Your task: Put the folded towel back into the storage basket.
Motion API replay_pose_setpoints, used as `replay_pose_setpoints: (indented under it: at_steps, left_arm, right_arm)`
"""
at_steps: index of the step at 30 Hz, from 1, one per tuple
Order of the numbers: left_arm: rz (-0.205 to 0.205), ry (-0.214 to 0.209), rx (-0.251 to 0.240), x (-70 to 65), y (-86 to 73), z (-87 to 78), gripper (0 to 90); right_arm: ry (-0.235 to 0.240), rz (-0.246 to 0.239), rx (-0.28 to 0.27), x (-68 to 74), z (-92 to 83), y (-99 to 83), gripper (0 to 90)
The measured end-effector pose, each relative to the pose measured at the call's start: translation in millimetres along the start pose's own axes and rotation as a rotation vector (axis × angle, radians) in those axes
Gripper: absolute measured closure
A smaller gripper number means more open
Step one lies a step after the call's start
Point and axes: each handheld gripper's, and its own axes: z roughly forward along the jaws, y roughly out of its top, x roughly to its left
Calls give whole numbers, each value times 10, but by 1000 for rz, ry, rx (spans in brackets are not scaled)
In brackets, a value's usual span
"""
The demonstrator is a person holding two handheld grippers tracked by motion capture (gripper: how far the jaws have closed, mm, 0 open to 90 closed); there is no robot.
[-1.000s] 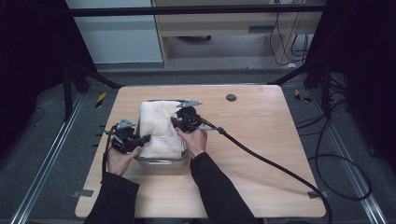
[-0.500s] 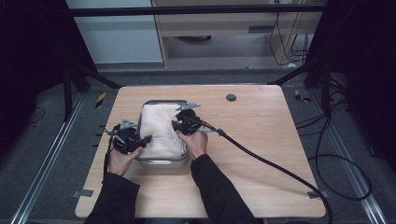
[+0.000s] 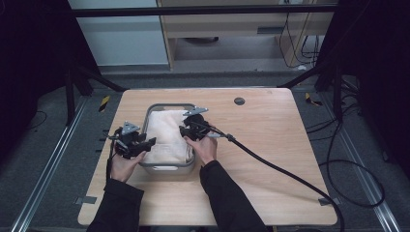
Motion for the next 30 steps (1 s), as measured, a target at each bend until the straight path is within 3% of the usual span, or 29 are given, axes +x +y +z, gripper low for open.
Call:
replay_pose_setpoints:
  at_steps: [8, 12, 13, 14, 15, 16, 17, 27, 30]
  left_arm:
    - [3, 7, -59, -59, 41, -111, 473]
    - [-4, 6, -83, -57, 39, -175, 442]
    - [-4, 0, -93, -59, 28, -201, 431]
    - [-4, 0, -93, -59, 28, -201, 421]
    - [-2, 0, -102, -65, 13, -221, 412]
    - [-2, 0, -102, -65, 13, -221, 403]
    - [-1, 1, -114, -71, -7, -249, 389]
    - [-5, 6, -156, -20, -101, -379, 293]
    - [4, 15, -157, -10, -133, -407, 278]
  right_arm:
    - [6, 2, -57, -79, -218, 23, 518]
    - [0, 4, -92, -175, -404, 7, 426]
    - [4, 5, -99, -230, -505, -9, 351]
    - [4, 5, -99, -230, -505, -9, 351]
    - [0, -7, -110, -287, -611, -35, 284]
    - [0, -7, -110, -287, -611, -35, 284]
    - [3, -7, -119, -342, -722, -70, 234]
    - [20, 31, -171, -663, -1233, -378, 132]
    - [29, 35, -177, -720, -1316, -456, 120]
